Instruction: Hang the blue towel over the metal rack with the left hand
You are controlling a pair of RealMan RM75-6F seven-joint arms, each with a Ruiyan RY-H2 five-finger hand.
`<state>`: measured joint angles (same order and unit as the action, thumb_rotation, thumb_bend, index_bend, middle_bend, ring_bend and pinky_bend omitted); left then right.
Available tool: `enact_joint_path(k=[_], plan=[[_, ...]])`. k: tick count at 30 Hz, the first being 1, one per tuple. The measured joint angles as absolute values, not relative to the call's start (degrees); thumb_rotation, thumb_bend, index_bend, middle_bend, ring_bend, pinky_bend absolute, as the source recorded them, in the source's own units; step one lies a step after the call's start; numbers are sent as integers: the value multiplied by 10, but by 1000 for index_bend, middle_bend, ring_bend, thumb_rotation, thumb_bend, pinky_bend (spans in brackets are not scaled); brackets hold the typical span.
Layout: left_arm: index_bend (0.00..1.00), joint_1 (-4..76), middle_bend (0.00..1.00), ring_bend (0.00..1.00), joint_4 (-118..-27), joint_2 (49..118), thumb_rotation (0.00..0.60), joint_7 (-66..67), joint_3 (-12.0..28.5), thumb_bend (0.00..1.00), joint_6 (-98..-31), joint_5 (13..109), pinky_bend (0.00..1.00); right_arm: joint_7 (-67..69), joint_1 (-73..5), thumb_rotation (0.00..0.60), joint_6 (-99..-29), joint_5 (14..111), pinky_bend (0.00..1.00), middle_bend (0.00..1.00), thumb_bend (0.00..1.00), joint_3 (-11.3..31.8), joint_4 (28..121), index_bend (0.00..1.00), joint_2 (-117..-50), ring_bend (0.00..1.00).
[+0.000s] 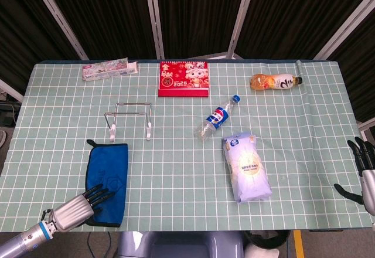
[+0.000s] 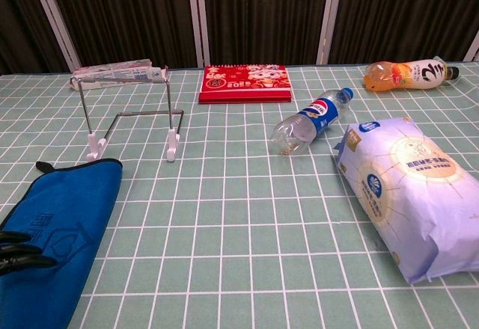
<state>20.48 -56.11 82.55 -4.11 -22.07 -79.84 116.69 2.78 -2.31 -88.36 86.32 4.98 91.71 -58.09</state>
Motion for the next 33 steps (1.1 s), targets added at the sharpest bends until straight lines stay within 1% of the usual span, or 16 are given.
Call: enact_joint_path(k=[4, 14, 17, 33], plan=[[519, 205, 0, 0, -562, 825, 600, -41, -221, 469, -798, 1166, 0, 28, -23, 600, -884, 863, 0, 0, 0, 50, 917, 0, -581, 0], [604, 203, 0, 0, -562, 824, 600, -44, -222, 509, -801, 1165, 0, 29, -22, 600, -885, 864, 0, 0, 0, 50, 917, 0, -580, 0], [612, 203, 0, 0, -564, 823, 600, -45, -223, 523, -801, 1166, 0, 28, -22, 600, -885, 865, 0, 0, 0, 49, 918, 0, -580, 0], [622, 194, 0, 0, -560, 814, 600, -49, -230, 525, -800, 1162, 0, 24, -22, 600, -884, 864, 0, 0, 0, 49, 920, 19, -580, 0]])
